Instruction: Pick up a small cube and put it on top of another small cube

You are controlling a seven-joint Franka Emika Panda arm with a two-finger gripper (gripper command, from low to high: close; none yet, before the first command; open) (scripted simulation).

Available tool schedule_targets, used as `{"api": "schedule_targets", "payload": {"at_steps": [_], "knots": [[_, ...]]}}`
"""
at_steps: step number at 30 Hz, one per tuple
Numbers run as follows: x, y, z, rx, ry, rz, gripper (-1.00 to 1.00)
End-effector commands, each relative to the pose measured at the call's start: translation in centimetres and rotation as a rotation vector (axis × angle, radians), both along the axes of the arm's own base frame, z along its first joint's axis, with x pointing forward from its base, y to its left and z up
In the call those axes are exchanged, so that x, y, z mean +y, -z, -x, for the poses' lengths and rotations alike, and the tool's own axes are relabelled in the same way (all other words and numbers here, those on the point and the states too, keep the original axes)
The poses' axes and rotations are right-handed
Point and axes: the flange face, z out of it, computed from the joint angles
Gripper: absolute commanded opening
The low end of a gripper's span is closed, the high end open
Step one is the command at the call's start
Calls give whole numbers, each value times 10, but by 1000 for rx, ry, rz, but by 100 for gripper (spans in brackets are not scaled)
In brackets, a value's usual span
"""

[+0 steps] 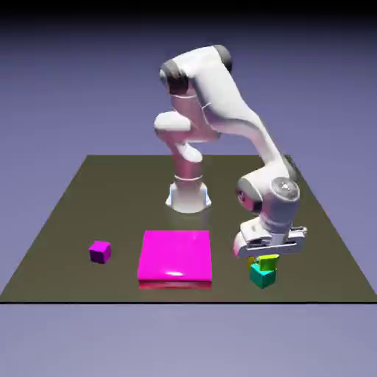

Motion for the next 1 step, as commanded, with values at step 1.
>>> {"api": "schedule_targets", "payload": {"at_steps": [1], "knots": [[1,-20,-4,0,0,0,100]]}}
